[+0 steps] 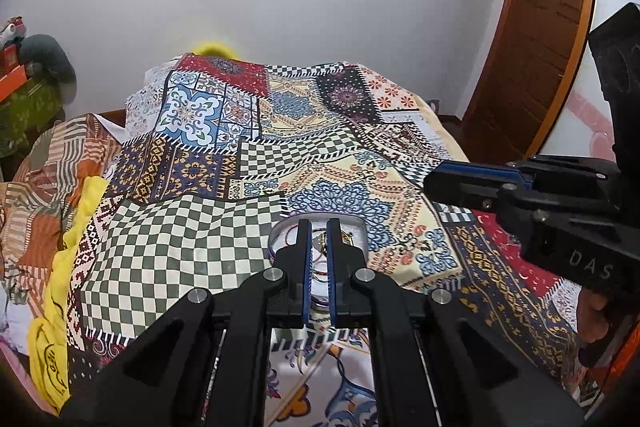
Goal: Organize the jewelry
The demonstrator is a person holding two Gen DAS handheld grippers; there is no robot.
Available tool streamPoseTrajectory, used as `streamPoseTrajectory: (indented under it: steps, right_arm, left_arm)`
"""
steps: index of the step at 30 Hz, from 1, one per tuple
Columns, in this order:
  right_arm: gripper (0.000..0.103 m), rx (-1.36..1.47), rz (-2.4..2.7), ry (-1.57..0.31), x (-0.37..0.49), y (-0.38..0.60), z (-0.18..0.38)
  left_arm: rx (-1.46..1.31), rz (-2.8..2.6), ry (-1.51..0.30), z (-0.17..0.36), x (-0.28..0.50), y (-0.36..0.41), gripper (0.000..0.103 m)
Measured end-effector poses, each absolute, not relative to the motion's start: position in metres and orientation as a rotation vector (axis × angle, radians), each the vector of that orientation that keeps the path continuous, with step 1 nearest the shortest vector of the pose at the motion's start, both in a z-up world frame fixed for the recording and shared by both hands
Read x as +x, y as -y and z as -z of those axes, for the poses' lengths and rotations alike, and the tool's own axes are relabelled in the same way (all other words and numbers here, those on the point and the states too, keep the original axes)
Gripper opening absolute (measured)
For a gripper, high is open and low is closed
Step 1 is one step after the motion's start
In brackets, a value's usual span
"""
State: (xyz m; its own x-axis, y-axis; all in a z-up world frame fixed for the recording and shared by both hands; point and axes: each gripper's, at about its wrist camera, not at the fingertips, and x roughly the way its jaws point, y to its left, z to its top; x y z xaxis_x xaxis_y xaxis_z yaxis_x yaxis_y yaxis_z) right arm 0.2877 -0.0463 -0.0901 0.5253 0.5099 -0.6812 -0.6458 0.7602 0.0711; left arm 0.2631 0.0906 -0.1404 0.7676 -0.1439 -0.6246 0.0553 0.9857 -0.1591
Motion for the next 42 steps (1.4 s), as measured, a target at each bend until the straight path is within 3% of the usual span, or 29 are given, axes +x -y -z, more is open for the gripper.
streamPoseTrajectory:
  steps: [28,37,42]
  right_arm:
    - [0.009,-0.221,-0.680,-0.988,0.357,0.005,0.153]
    - [0.009,-0.182,-0.698,-1.037,0.363,0.008,0.158]
    - [0.015,-0.186,-0.704,-1.013,0.358,0.011,0.150]
  left_arm:
    - [-0.214,0.131,-0.844,0.209,0.336,-0.108,0.005]
    - [-0.247,0.142,-0.867,0.210,0.334,-0.108,0.005]
    - [-0.229,0.130,-0.840,0.195,0.324,-0.108,0.005]
